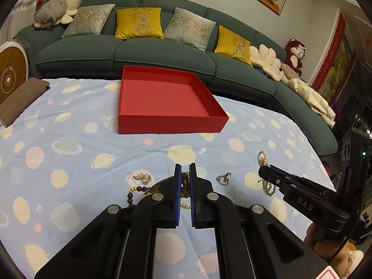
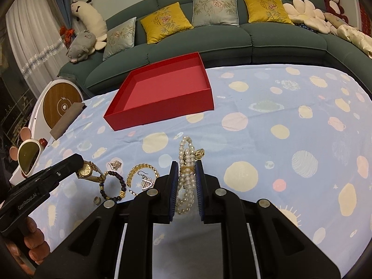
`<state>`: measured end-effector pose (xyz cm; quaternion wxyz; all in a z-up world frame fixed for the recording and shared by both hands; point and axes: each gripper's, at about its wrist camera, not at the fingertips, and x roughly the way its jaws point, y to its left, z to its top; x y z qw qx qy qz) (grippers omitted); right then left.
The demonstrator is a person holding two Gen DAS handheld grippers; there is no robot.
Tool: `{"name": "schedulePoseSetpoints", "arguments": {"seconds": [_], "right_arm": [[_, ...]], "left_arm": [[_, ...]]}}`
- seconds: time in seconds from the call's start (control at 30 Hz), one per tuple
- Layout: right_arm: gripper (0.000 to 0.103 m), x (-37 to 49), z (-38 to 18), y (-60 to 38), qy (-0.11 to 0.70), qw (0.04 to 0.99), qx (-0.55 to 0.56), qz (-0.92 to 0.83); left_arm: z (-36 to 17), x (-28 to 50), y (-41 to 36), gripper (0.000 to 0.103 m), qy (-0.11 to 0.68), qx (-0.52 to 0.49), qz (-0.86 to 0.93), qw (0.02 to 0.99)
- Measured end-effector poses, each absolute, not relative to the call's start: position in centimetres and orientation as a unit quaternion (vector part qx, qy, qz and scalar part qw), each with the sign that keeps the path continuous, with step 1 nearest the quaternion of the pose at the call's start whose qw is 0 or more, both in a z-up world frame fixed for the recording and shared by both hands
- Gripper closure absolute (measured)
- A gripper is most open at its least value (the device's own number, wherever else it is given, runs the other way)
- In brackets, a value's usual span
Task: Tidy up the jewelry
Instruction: 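Carry both pieces into the red box and open both tools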
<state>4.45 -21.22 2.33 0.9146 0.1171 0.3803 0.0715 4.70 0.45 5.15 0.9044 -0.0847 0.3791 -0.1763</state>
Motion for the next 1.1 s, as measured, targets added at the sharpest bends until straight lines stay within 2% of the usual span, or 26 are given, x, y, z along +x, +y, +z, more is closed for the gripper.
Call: {"name": "schedulePoseSetpoints", "arguments": {"seconds": [0.23, 0.43, 0.67, 1.1], "right_arm": [[0.089, 6.7, 6.5, -21.5, 0.353, 0.925, 0.111, 0.088], [0.089, 13.1, 8.2, -21.7, 0.351, 0.925, 0.110, 0.097], [0.089, 22.9, 6.7, -20.1, 0.369, 0.919, 0.093, 0.106], [0.089, 36.2, 0.5, -18.3, 0.418, 0.897, 0.094, 0.108]], "left_arm": [[9.3, 7.4, 2.0, 0.099, 0.350, -0.096, -0.172, 0.916], [11.1, 12.6, 2.4, 0.099, 0.335, -0.080, -0.156, 0.926], [10.7, 20.9, 1.9, 0.099, 0.341, -0.086, -0.146, 0.925], [5.1, 33.4, 0.3, 0.099, 0.383, -0.086, -0.105, 0.914]]}}
